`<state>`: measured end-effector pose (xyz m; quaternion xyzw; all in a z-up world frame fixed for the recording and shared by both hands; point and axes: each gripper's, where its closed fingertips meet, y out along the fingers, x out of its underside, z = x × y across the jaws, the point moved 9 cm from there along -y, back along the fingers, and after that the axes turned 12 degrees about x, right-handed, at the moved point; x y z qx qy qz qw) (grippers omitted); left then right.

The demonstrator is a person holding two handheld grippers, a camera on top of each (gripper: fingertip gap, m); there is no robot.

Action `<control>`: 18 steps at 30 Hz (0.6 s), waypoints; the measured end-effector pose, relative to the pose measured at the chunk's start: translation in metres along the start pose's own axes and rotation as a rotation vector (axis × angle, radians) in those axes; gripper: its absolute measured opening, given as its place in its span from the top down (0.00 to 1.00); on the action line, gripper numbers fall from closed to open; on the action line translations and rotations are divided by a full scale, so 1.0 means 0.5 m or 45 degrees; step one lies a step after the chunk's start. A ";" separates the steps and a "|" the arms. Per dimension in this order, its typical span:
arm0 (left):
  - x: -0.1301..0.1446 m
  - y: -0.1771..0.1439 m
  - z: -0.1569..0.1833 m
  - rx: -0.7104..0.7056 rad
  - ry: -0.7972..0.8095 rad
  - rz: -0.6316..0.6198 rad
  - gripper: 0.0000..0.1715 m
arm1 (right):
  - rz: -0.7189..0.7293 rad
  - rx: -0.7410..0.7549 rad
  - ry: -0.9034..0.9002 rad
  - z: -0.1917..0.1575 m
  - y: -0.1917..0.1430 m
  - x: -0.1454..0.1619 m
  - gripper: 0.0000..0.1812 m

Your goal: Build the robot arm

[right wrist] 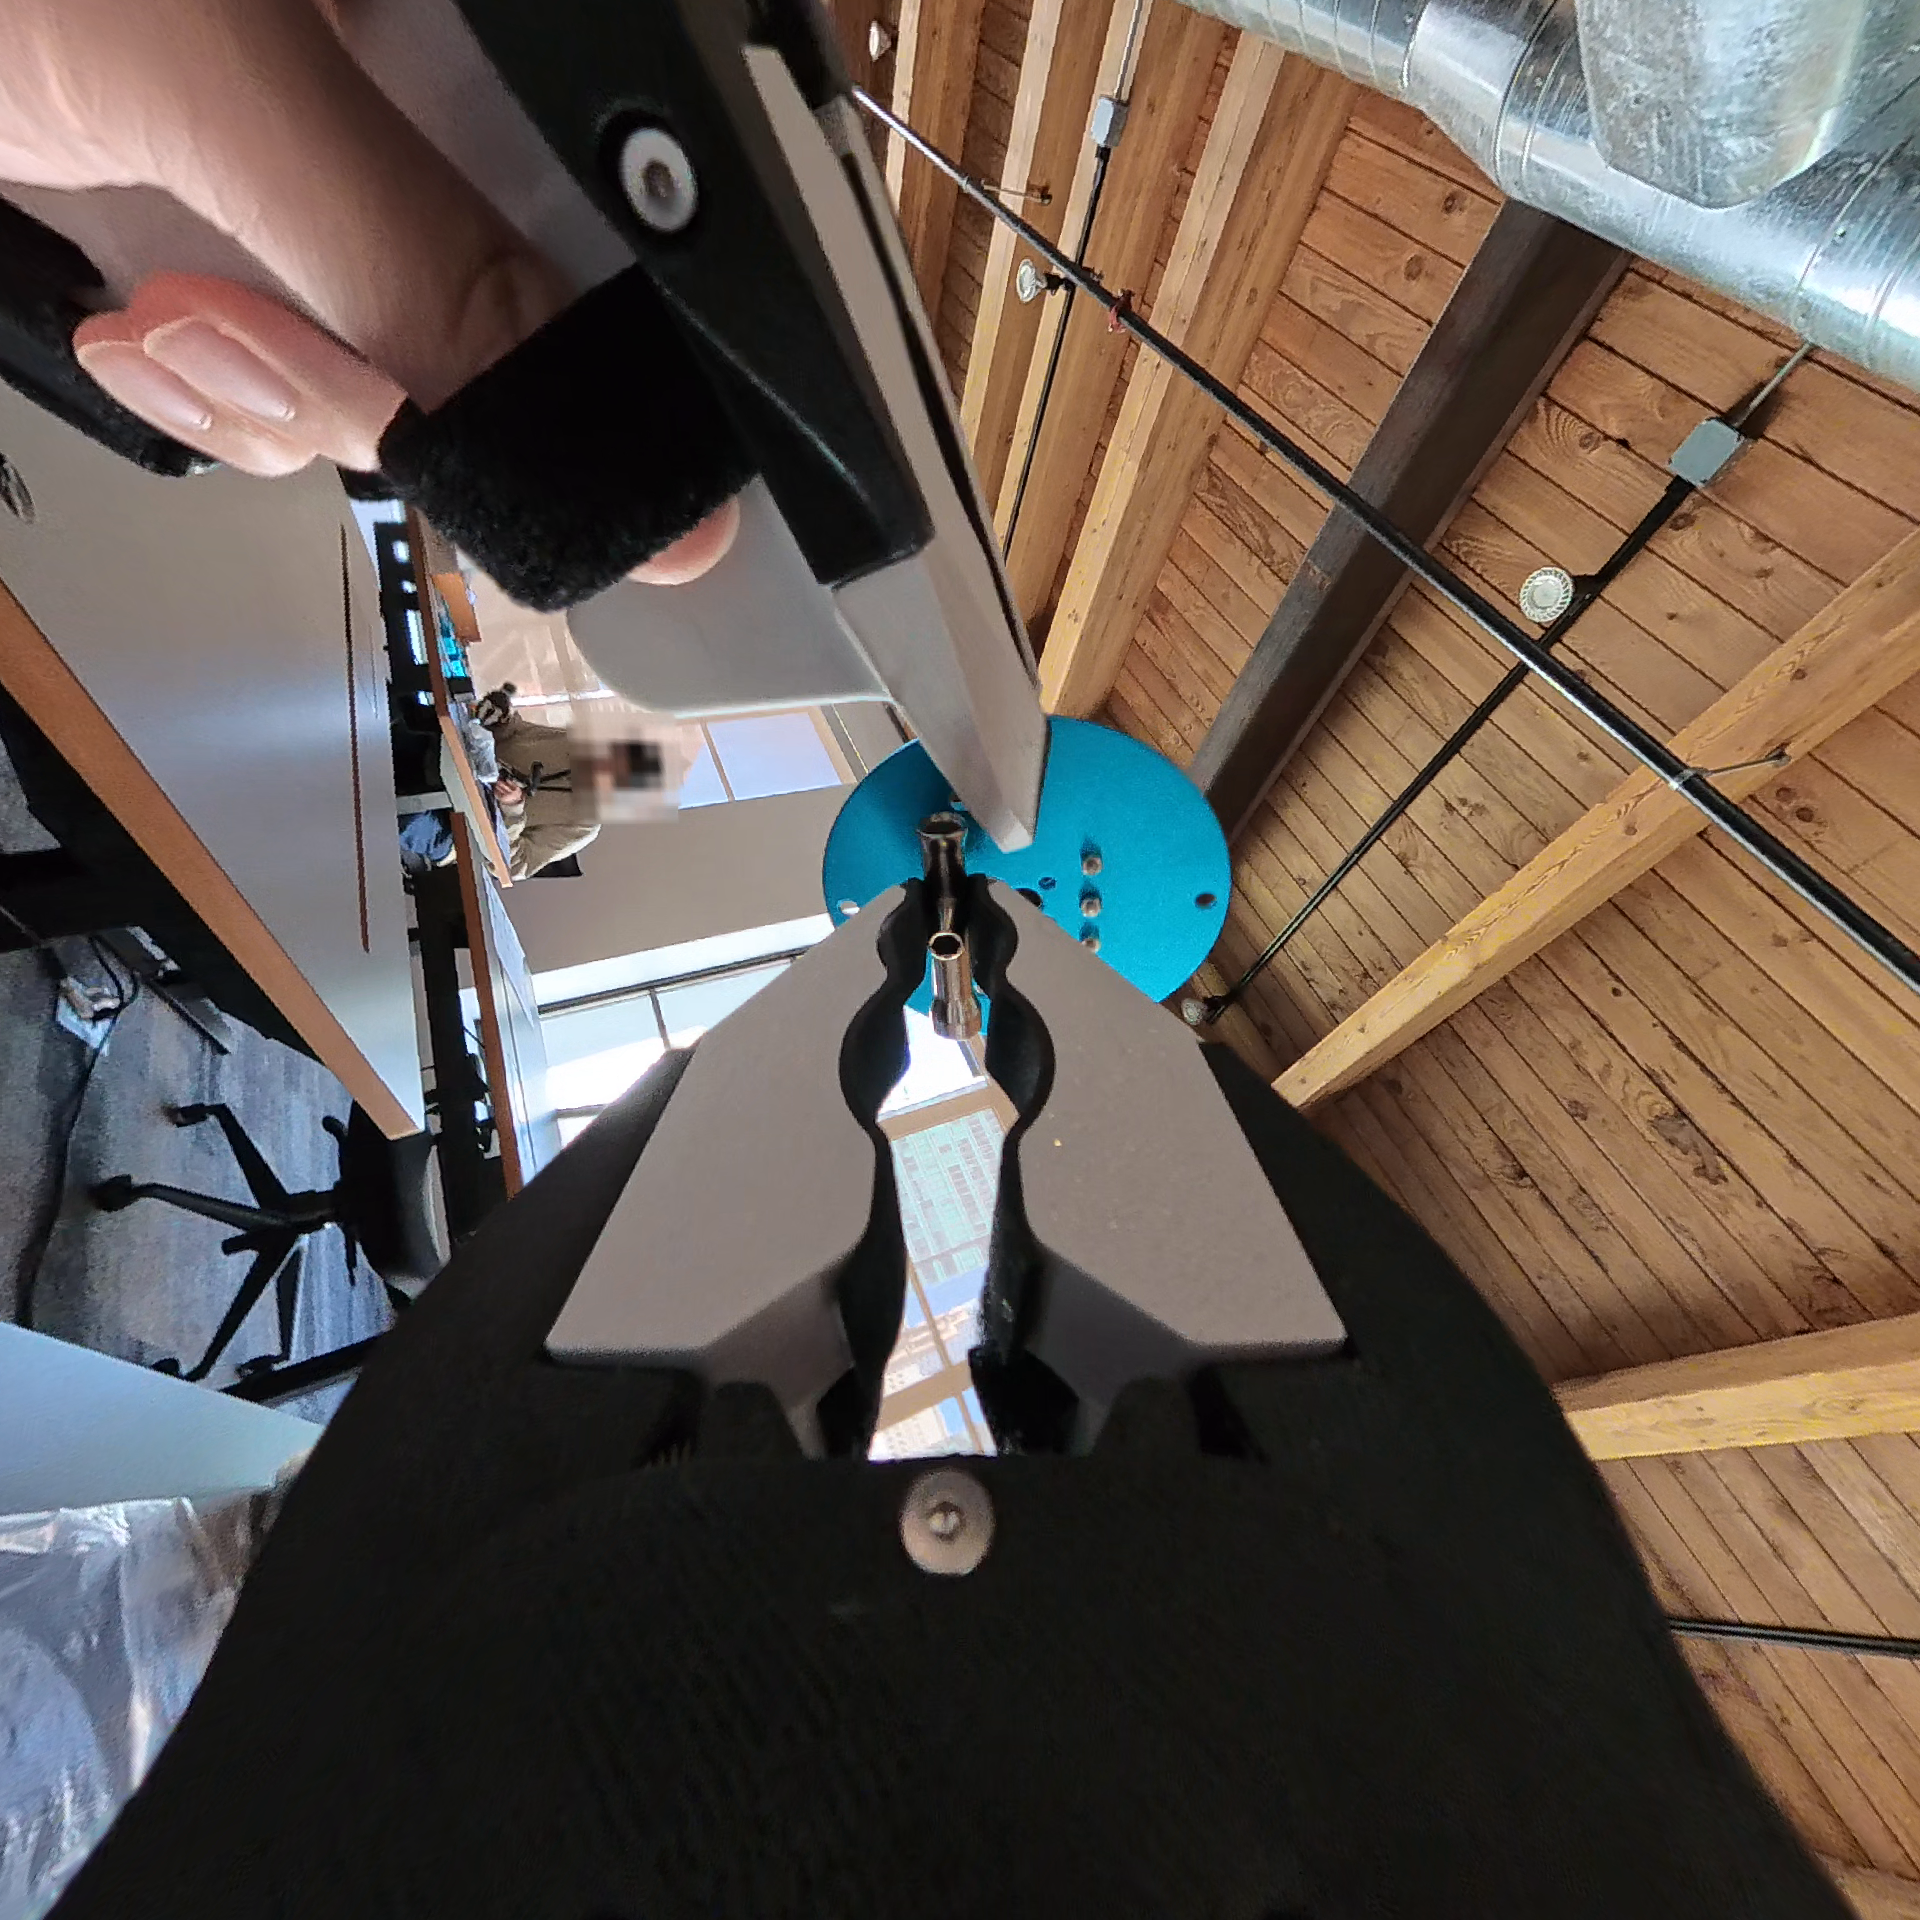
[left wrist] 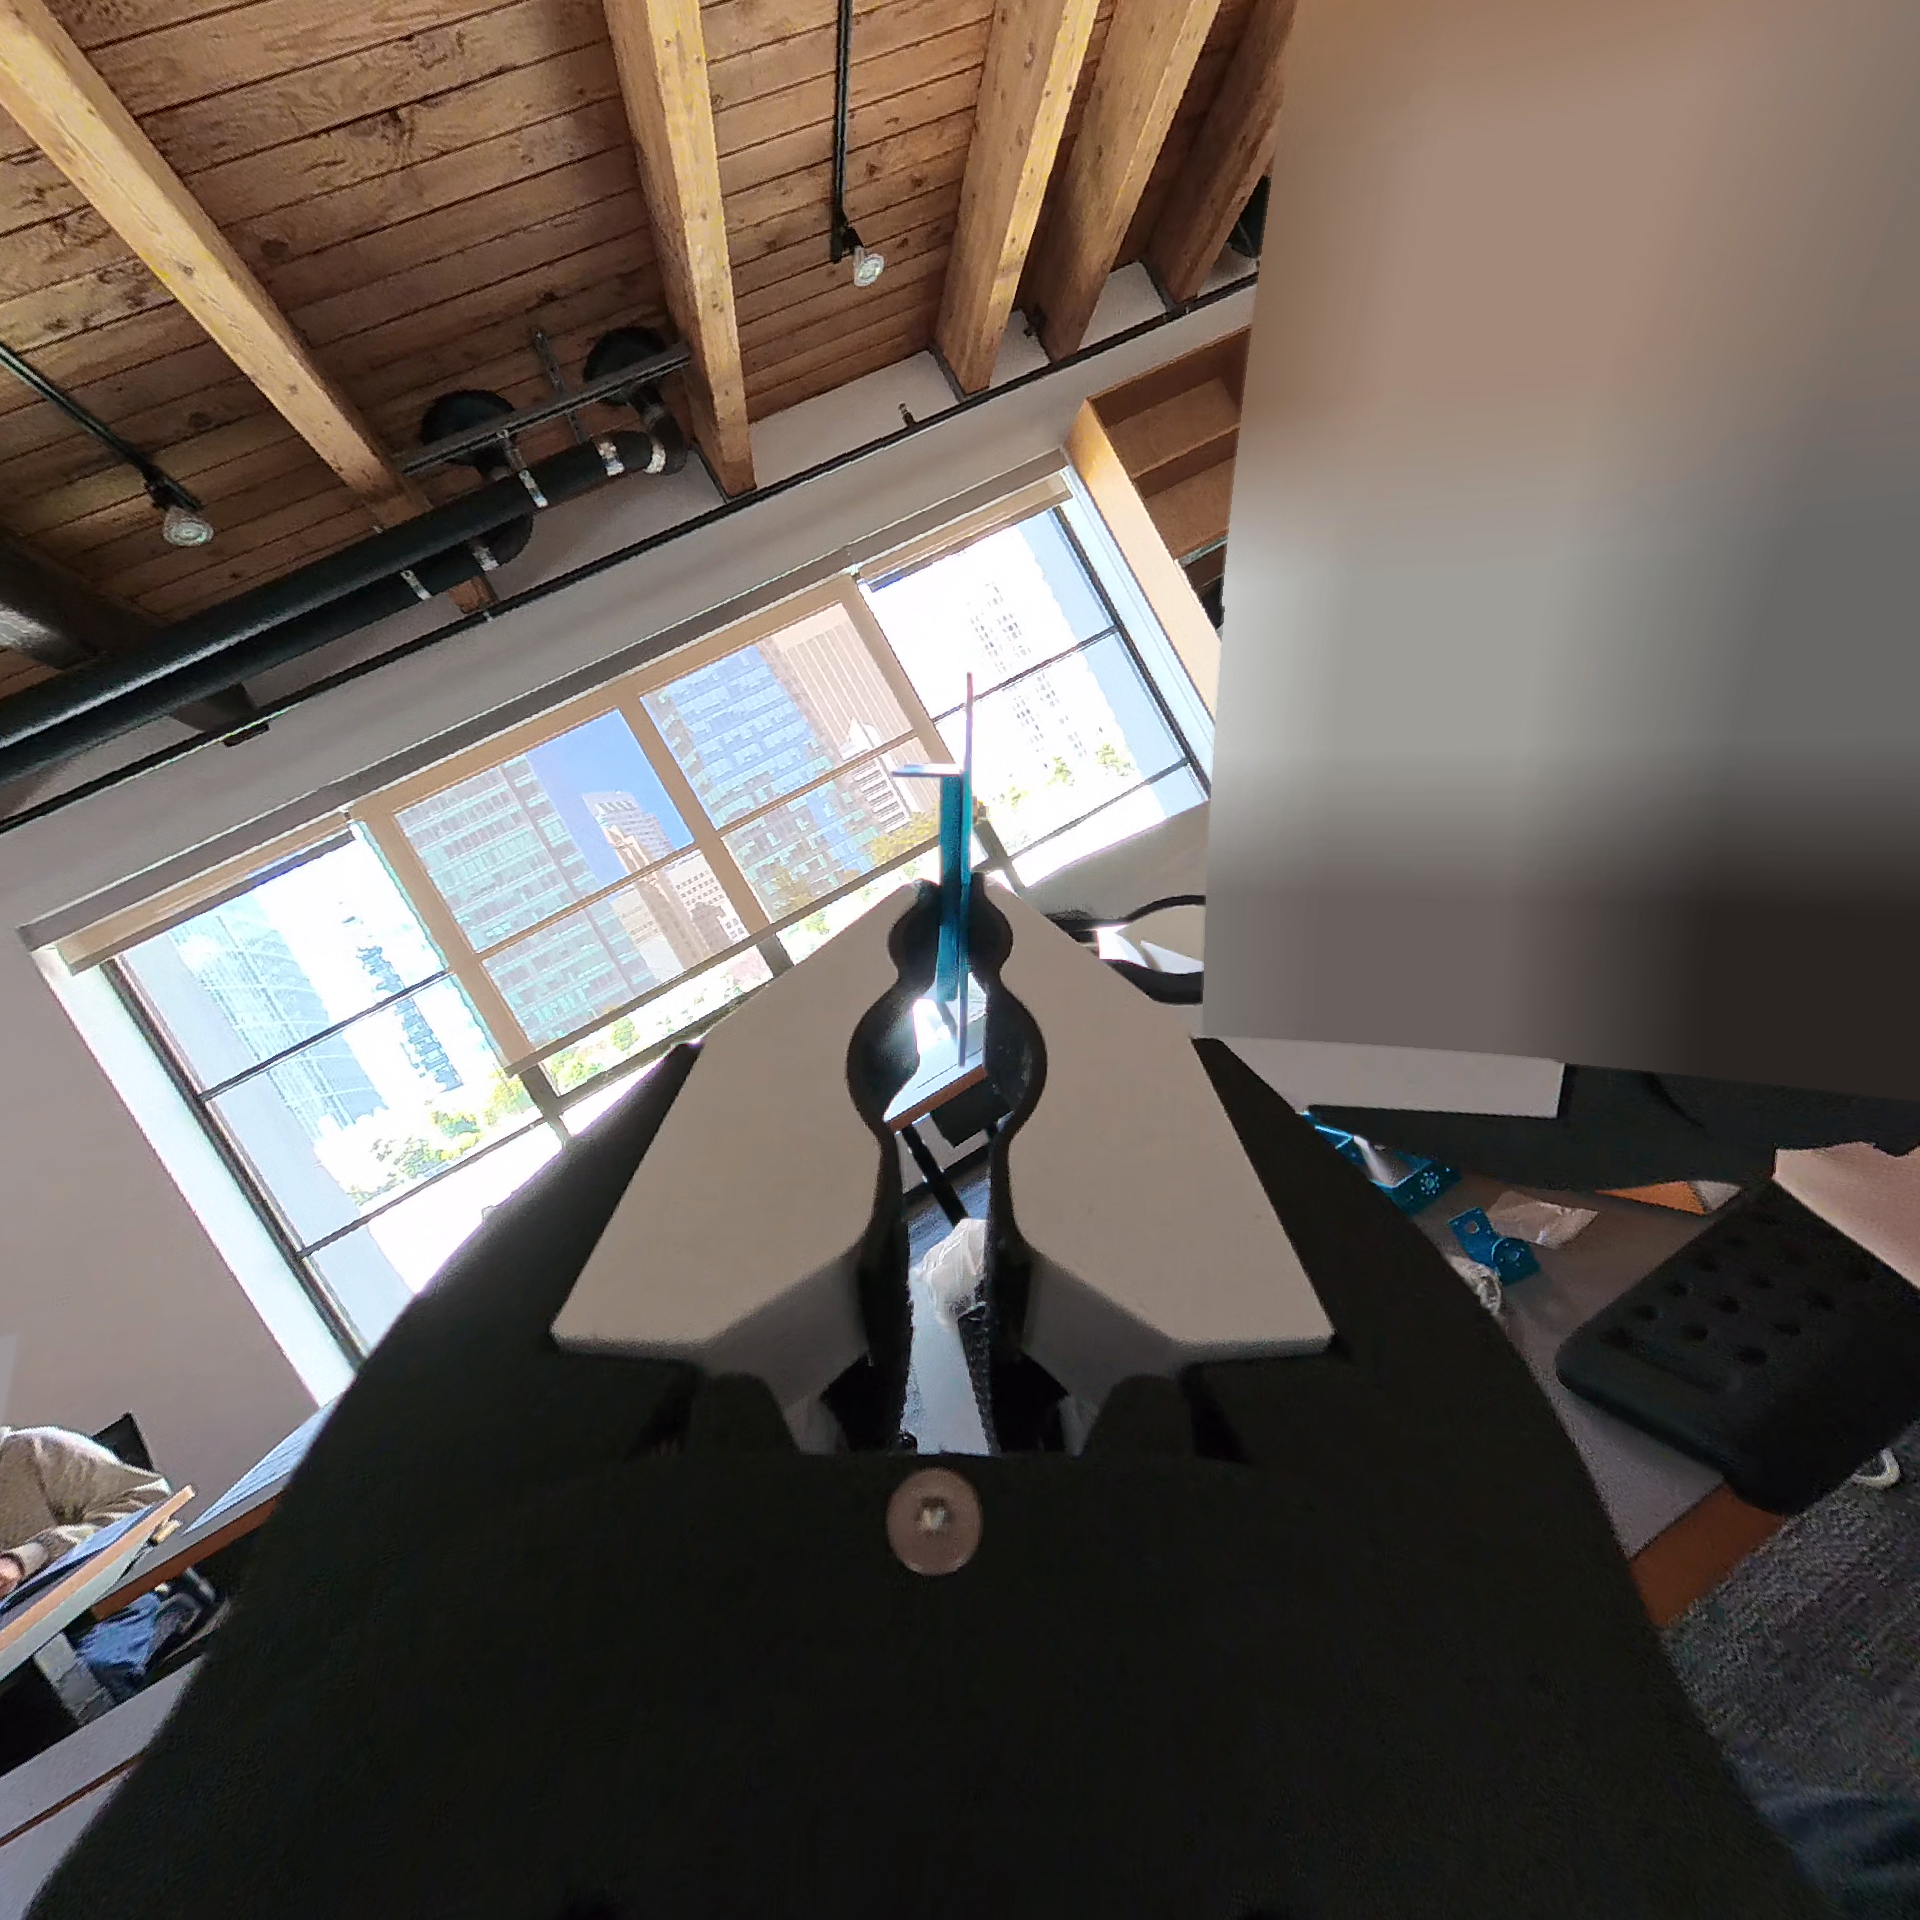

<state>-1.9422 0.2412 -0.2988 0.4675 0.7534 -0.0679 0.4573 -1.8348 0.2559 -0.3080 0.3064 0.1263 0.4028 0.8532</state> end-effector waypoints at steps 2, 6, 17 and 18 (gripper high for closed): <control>0.000 0.002 -0.001 0.006 -0.014 -0.010 0.98 | 0.001 0.001 -0.053 -0.002 0.001 0.001 0.96; -0.002 0.006 -0.007 0.019 -0.079 -0.043 0.98 | -0.001 0.005 -0.146 -0.008 0.003 0.003 0.96; 0.006 0.021 0.007 -0.039 -0.073 0.093 0.98 | -0.122 0.033 0.664 -0.005 0.001 0.026 0.96; 0.006 0.023 0.009 -0.050 -0.065 0.103 0.98 | -0.129 0.056 0.711 -0.007 0.001 0.027 0.96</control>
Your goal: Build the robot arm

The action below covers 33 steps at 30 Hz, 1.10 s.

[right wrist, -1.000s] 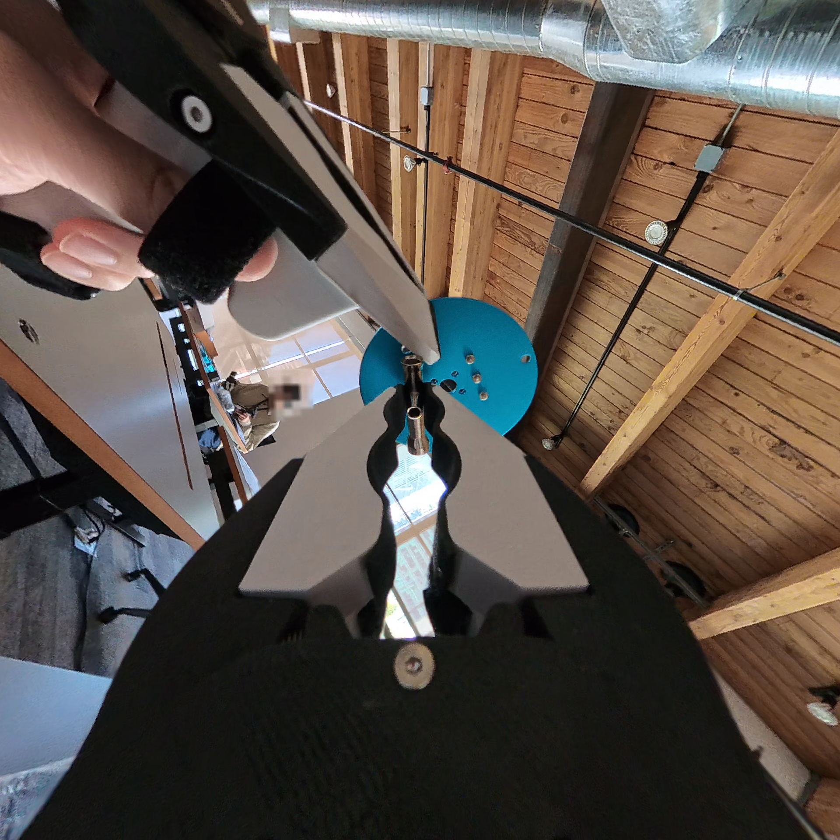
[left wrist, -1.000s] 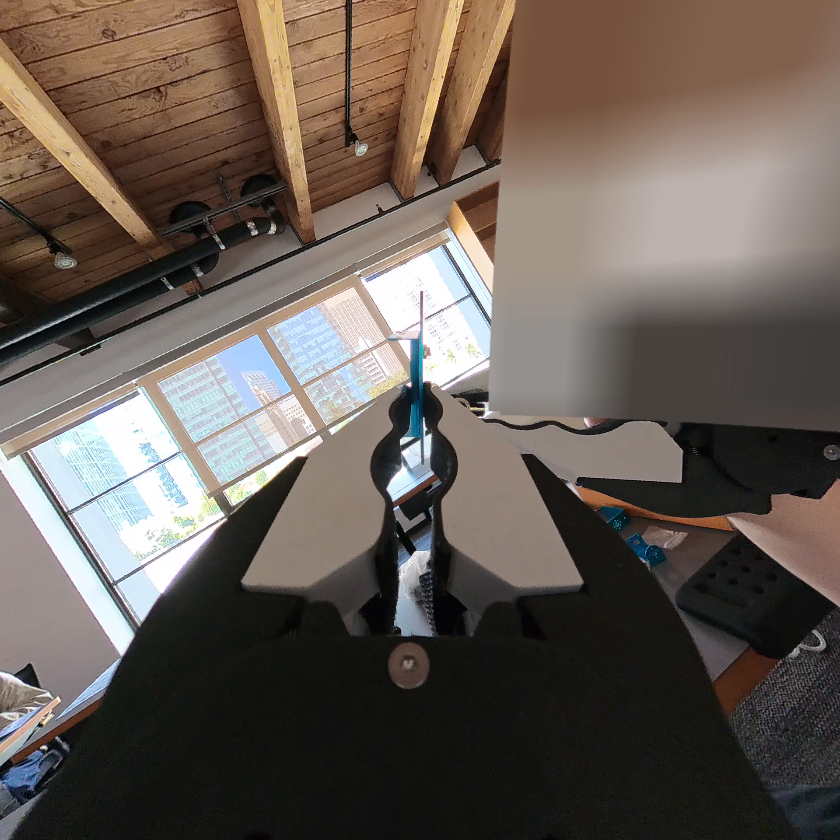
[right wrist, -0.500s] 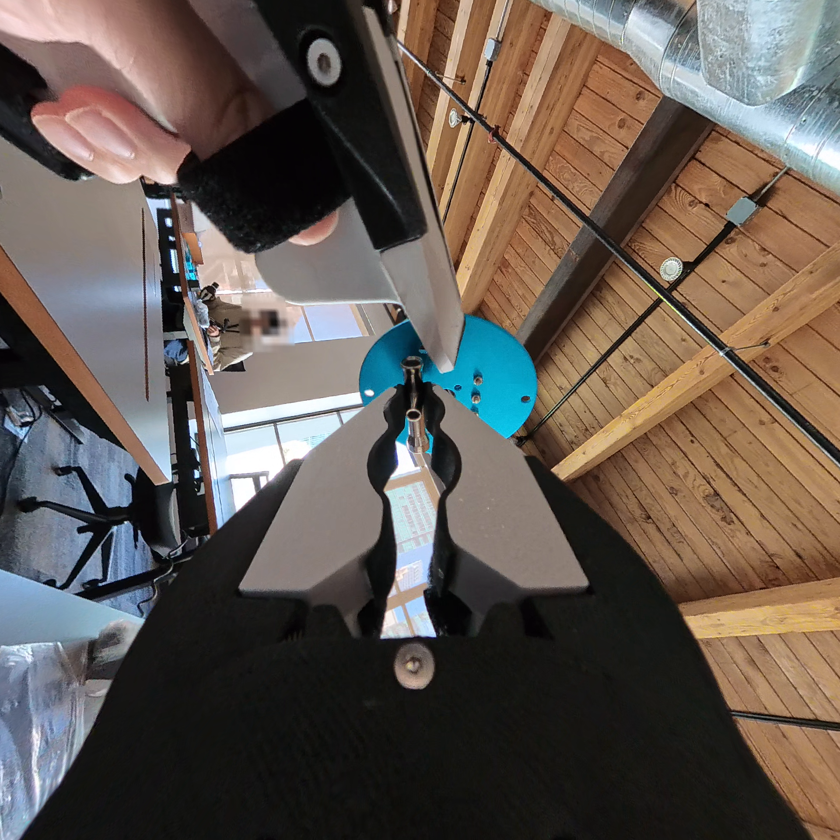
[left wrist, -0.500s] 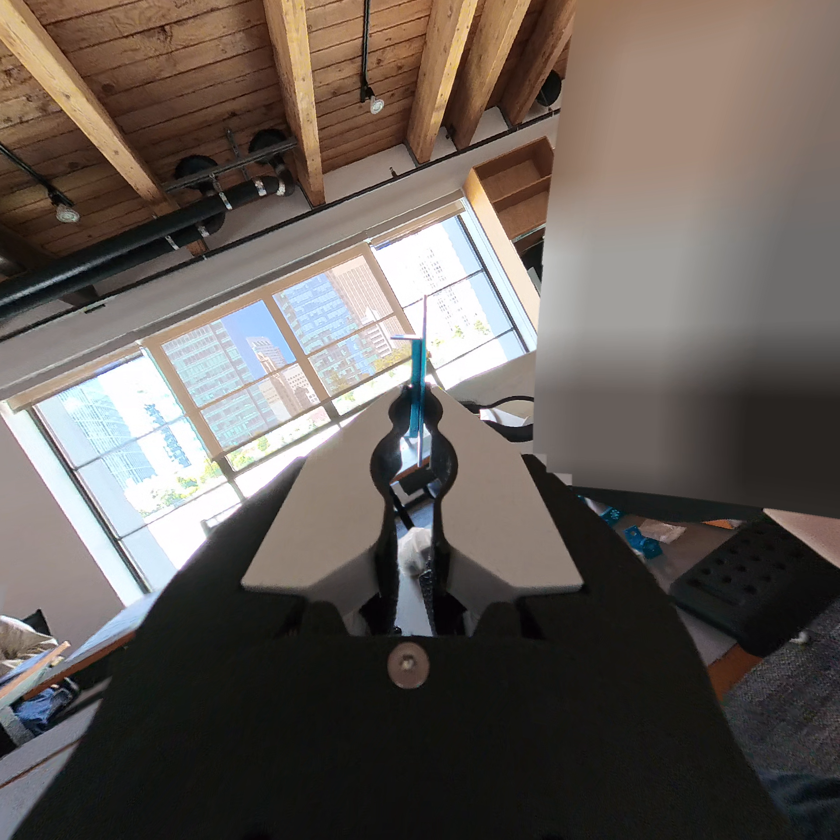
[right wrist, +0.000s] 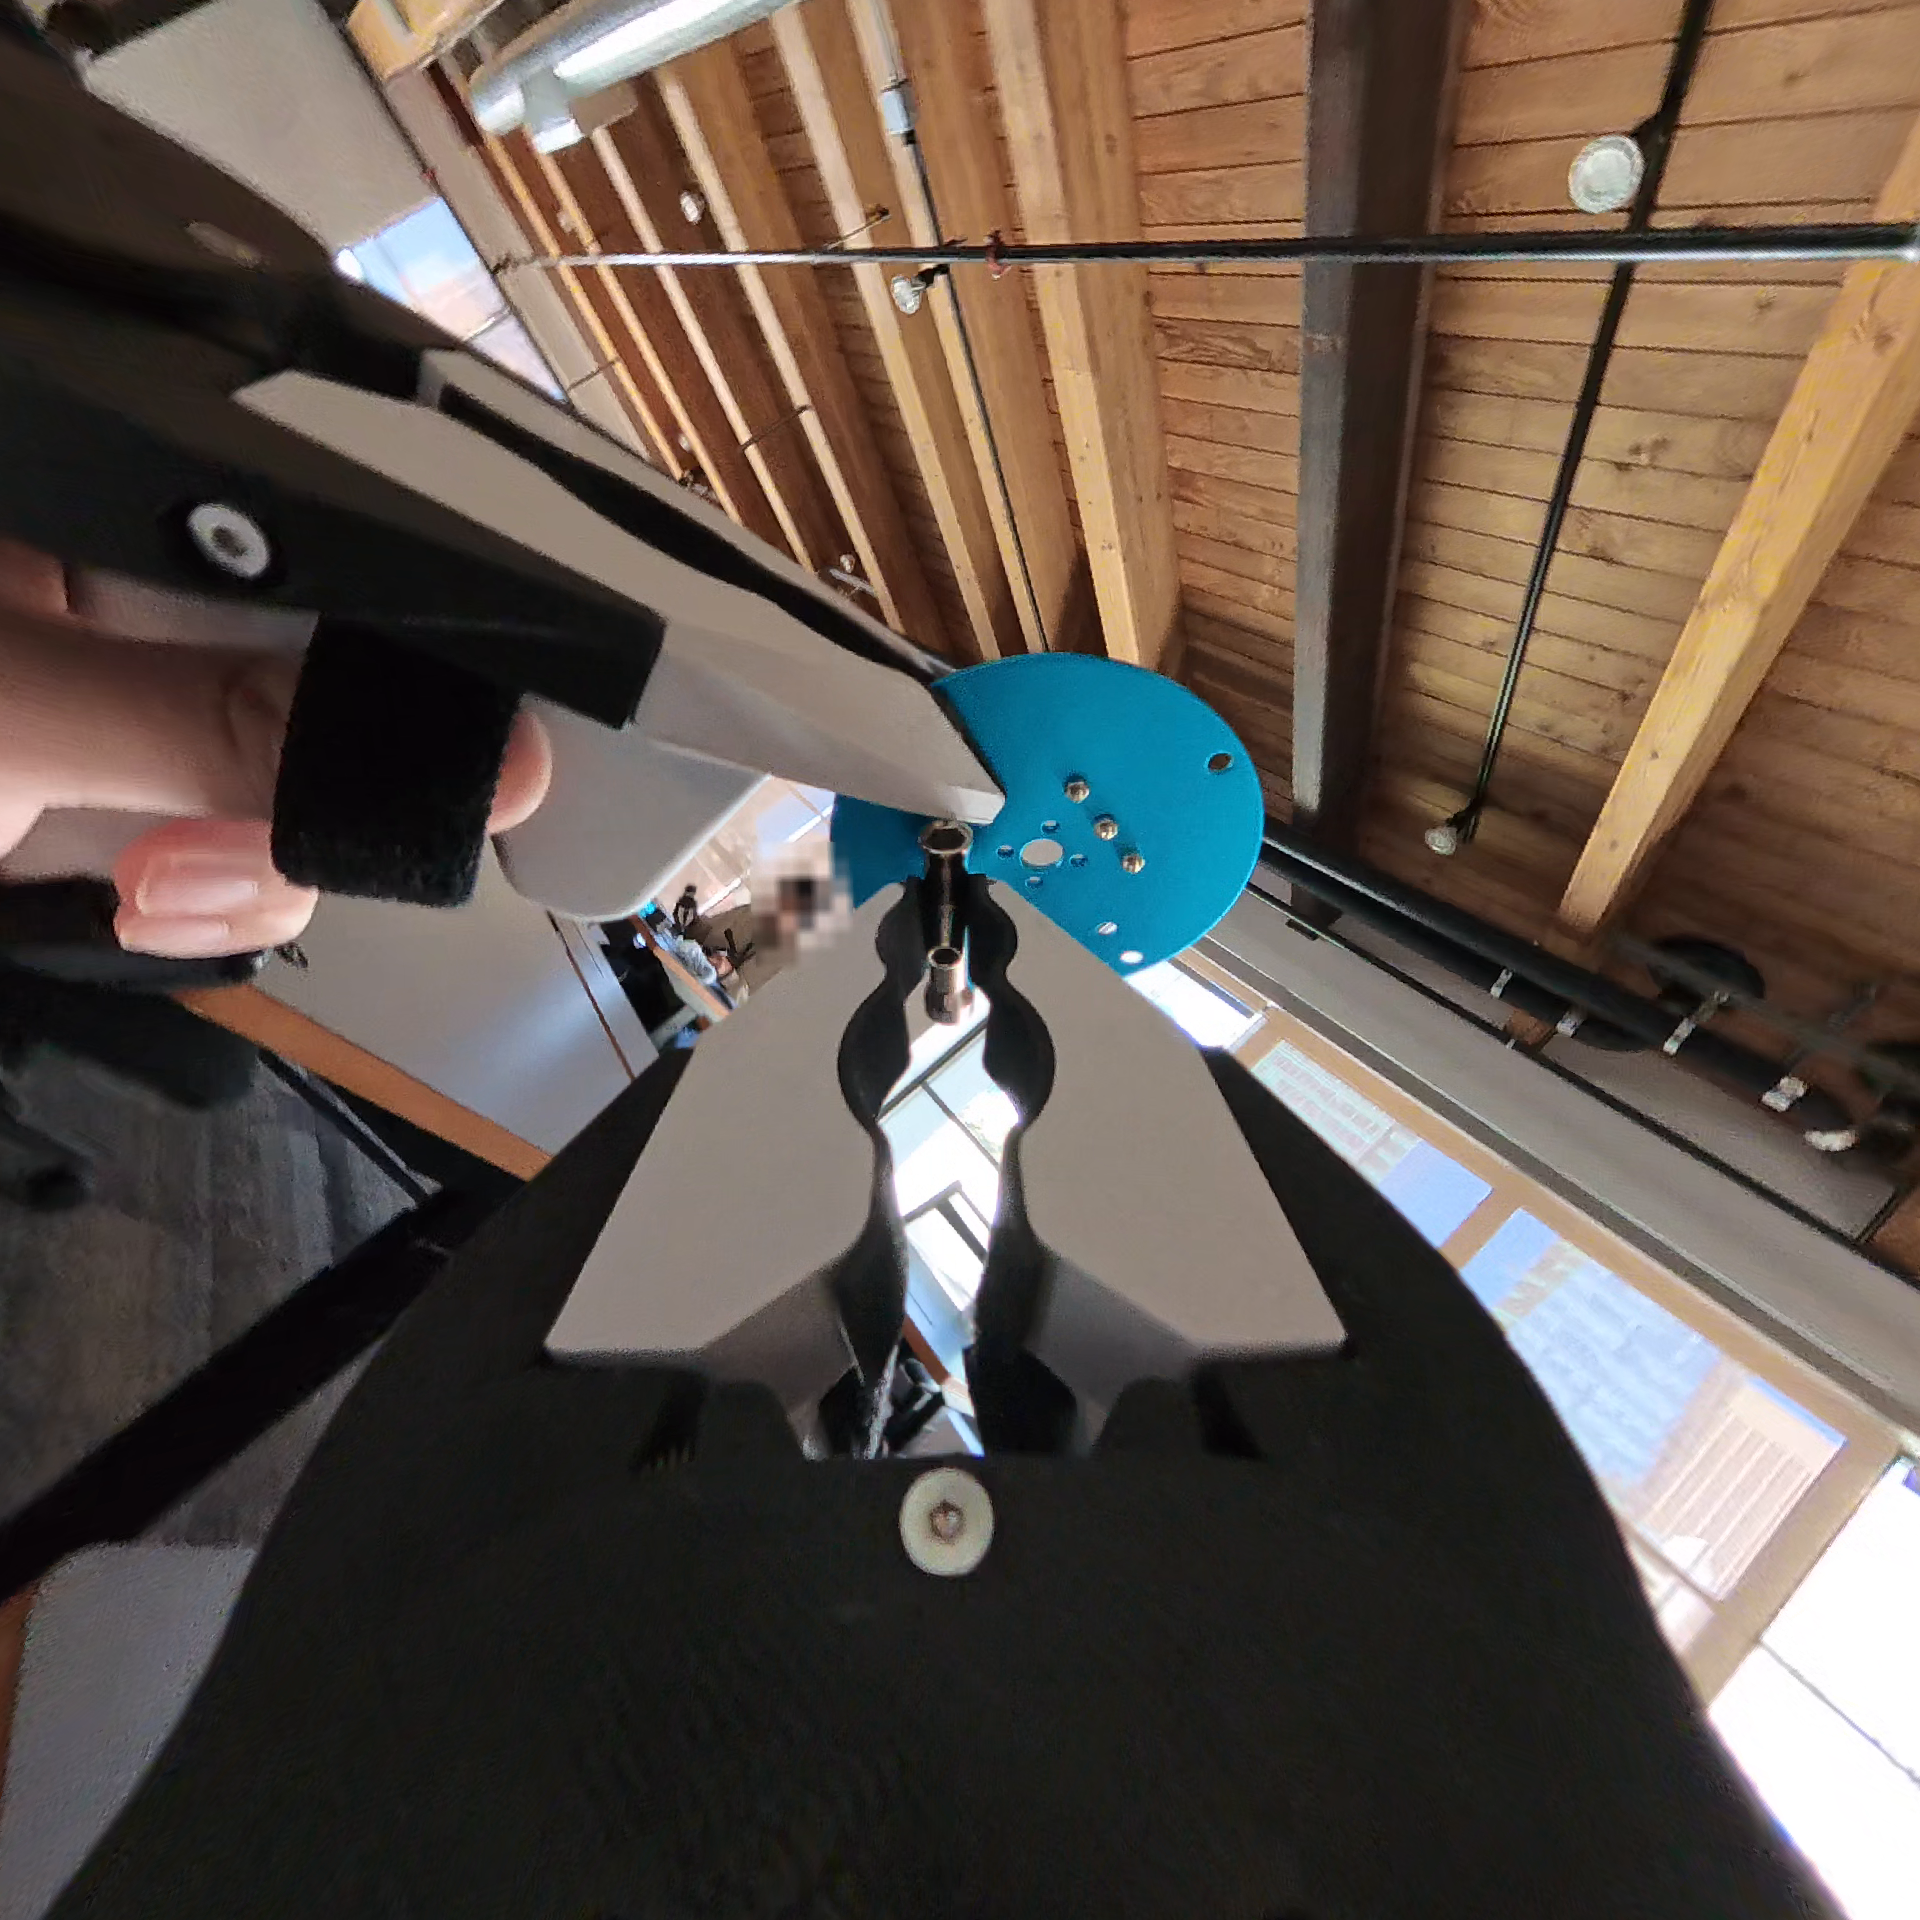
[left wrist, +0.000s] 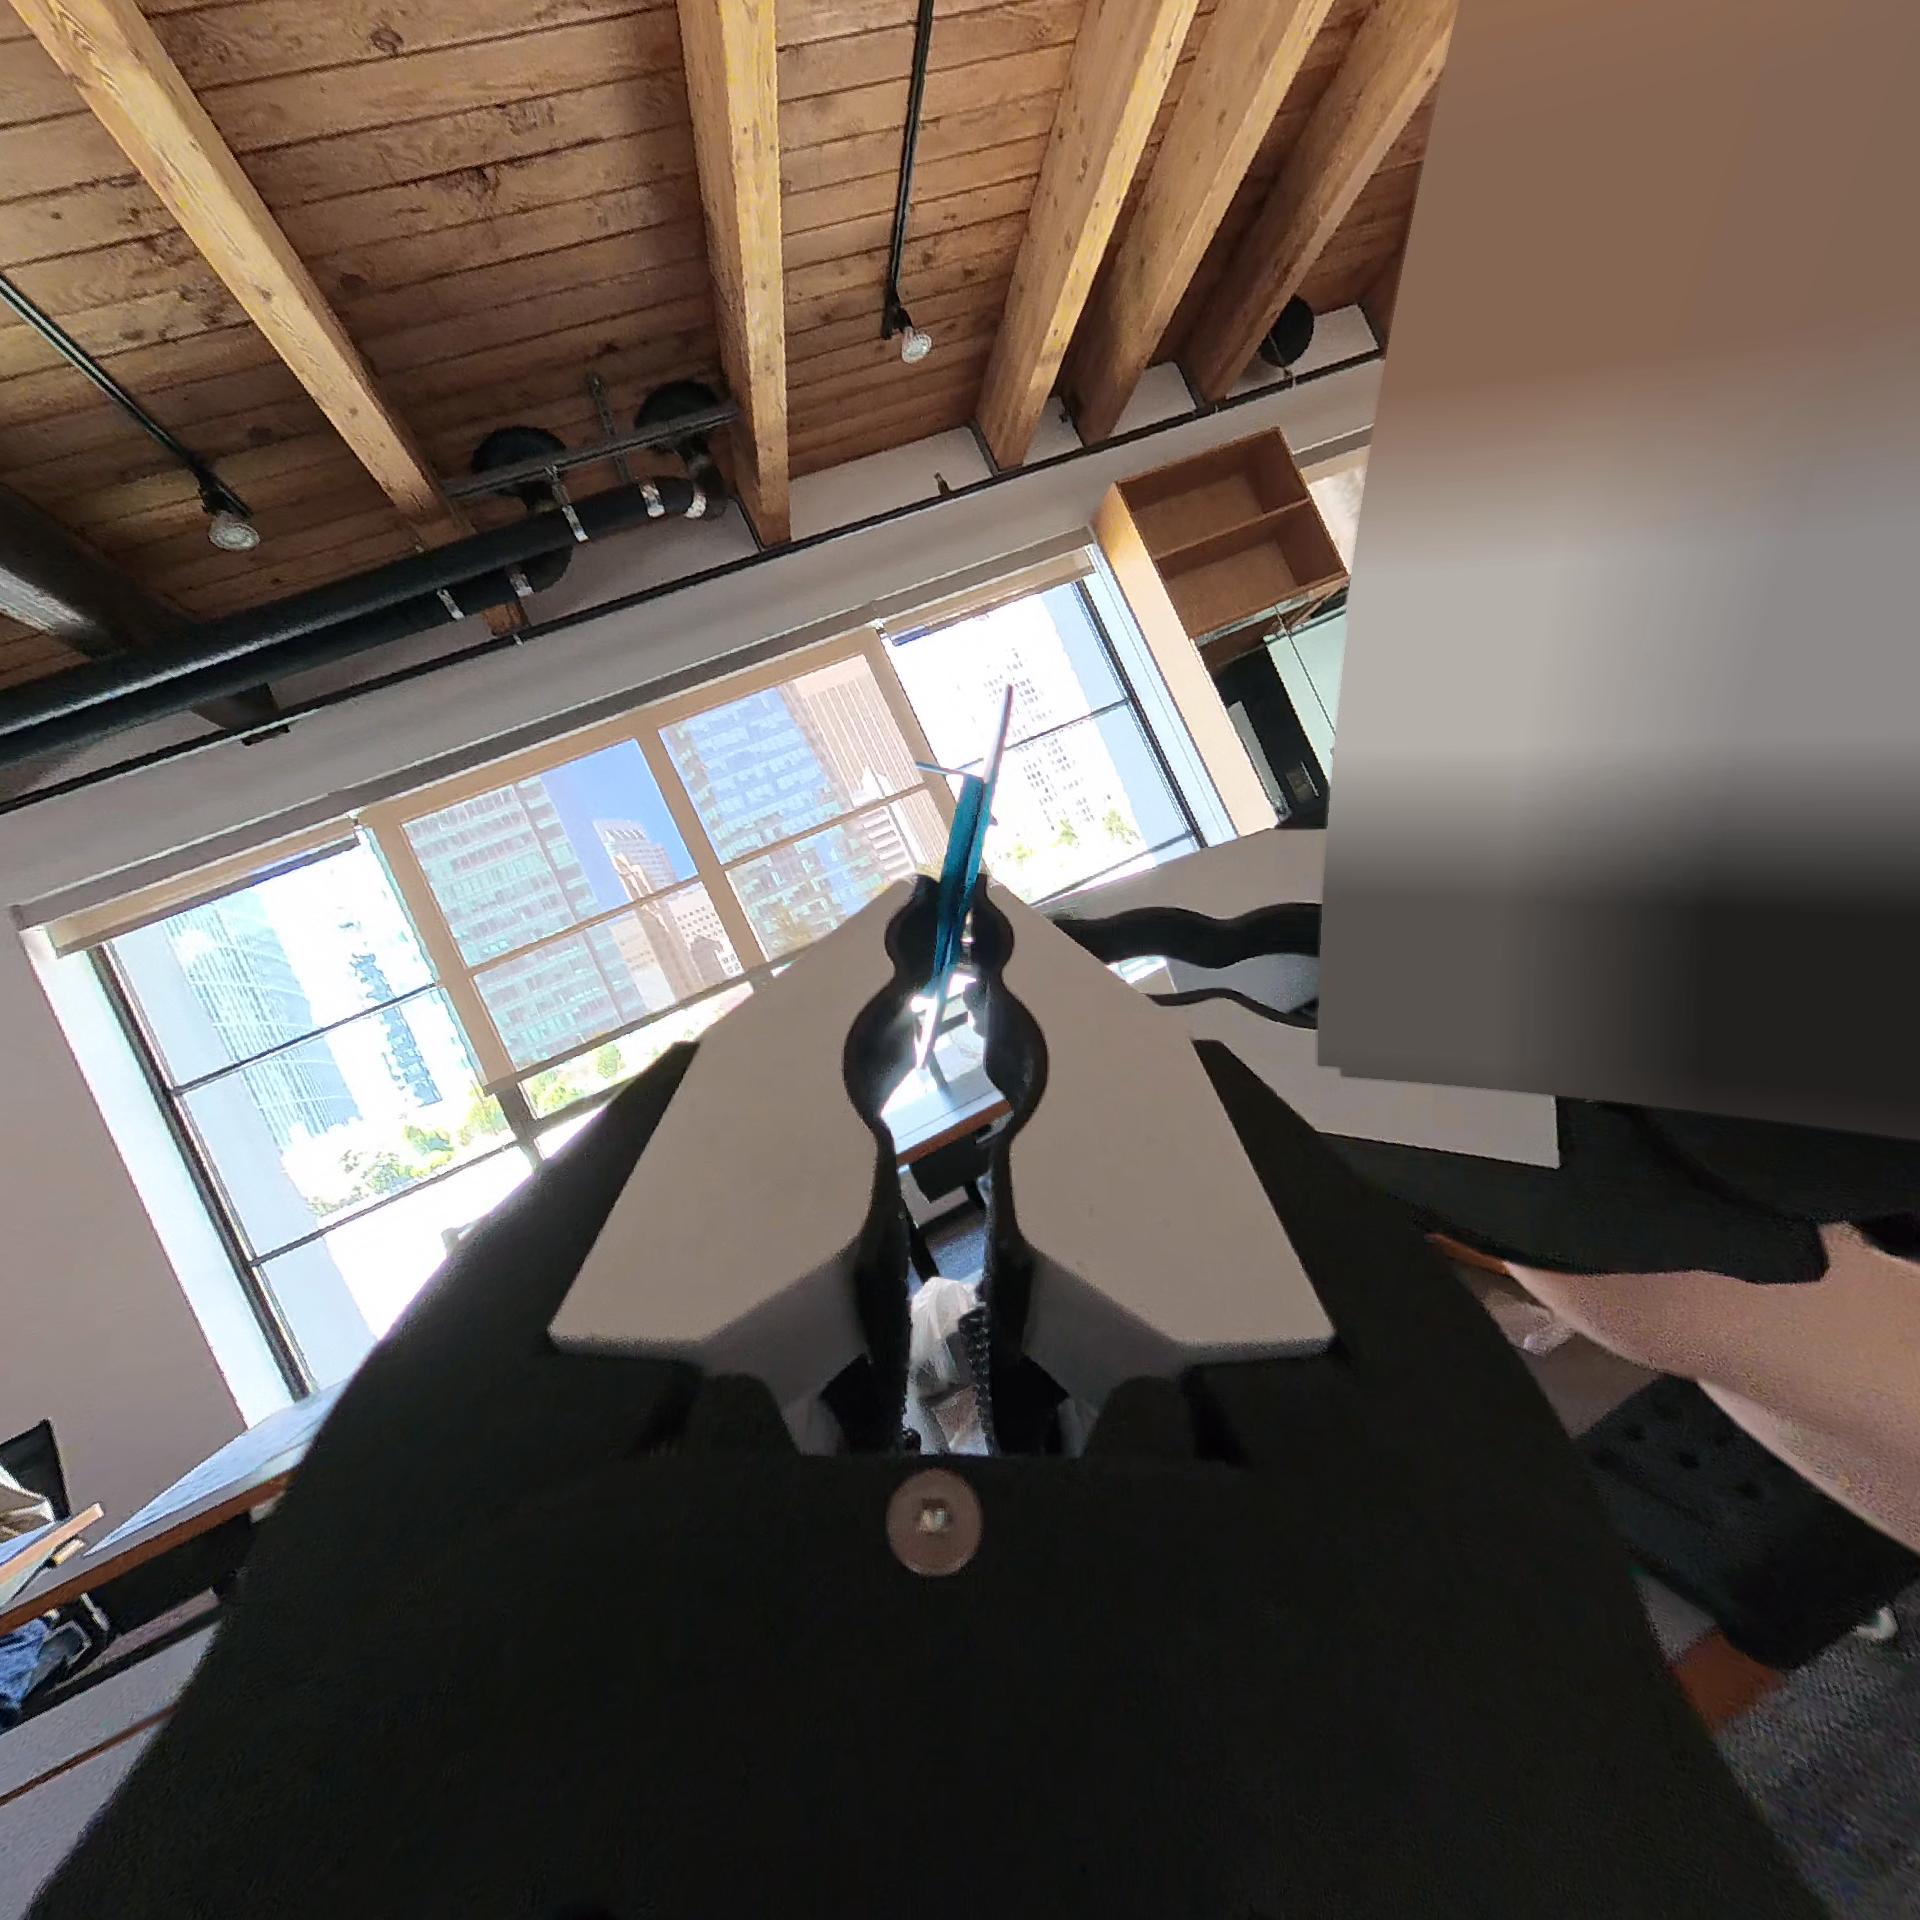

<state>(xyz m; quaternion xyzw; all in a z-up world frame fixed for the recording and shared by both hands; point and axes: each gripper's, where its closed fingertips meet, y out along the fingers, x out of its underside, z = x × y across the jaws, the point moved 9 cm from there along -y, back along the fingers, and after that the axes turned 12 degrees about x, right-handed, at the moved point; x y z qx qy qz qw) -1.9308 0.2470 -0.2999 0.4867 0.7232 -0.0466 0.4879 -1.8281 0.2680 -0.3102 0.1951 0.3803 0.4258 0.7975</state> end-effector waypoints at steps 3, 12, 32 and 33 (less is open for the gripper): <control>-0.001 0.004 0.004 -0.010 0.011 0.027 0.97 | -0.004 0.039 0.134 -0.002 0.000 0.003 0.97; 0.009 0.007 0.005 -0.057 -0.046 0.048 0.97 | -0.063 0.129 0.333 -0.018 -0.001 0.009 0.96; 0.039 -0.007 -0.004 -0.014 -0.107 0.220 0.97 | -0.106 -0.108 1.011 -0.018 0.011 0.036 0.97; 0.040 -0.007 -0.005 -0.017 -0.102 0.220 0.97 | -0.108 -0.148 1.105 -0.016 0.013 0.041 0.97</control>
